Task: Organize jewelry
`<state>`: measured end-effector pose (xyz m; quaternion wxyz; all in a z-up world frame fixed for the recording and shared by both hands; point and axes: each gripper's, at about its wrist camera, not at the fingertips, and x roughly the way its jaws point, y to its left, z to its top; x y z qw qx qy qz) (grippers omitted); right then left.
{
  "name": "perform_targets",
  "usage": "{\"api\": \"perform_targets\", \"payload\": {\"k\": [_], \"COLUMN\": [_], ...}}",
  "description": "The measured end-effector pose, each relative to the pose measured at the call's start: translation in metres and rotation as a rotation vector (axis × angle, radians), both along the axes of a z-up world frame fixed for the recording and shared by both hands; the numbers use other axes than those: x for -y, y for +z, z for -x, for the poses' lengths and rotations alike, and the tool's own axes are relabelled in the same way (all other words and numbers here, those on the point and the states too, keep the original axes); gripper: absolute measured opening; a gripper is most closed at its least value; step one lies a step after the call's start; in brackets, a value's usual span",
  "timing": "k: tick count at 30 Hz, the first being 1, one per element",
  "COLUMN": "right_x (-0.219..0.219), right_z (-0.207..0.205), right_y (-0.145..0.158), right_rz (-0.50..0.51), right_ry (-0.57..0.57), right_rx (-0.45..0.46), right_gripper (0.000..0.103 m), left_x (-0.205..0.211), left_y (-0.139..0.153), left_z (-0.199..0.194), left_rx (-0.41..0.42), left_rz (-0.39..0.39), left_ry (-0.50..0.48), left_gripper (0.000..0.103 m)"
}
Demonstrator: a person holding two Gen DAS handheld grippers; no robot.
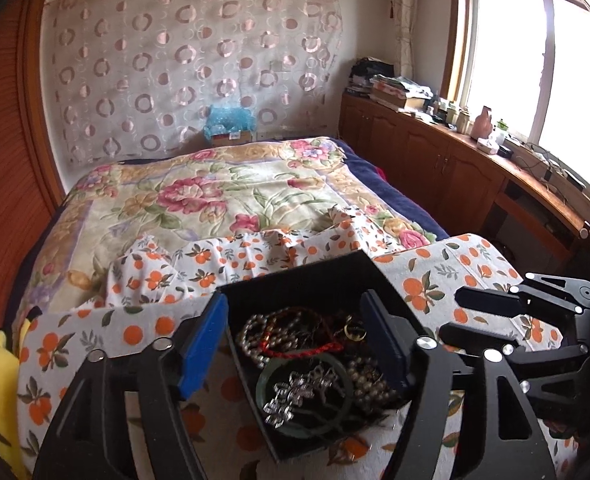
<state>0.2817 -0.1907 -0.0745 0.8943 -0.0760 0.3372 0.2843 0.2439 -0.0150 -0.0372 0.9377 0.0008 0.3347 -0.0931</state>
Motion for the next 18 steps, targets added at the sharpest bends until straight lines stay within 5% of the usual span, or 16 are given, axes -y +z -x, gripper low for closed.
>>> {"api": "perform_targets", "payload": {"k": [3,5,18], "right_x": [0.002,0.004,0.02], "right_z": [0.009,0.018,0.061], "right_y": [0.002,0.003,0.006], "right_rz": [-0.007,-0.015,-0.074], "right_ry": [-0.013,-0.023,-0.15], "right_rx": [0.004,0.012,0.039], "right_gripper": [0.04,0.05,0.093], "left_x": [-0.008,-0.014,-0.034], "left_y": [0.002,0.005,0.012], "left_z": [0.014,0.026,0.084], "left_rx": [0.002,0.013,-0.007], "left_rz": [-0.005,-0.008,0.016], "left_ry": [0.034,0.055,0.121], "left_gripper": [0.086,0.094,0.095]}}
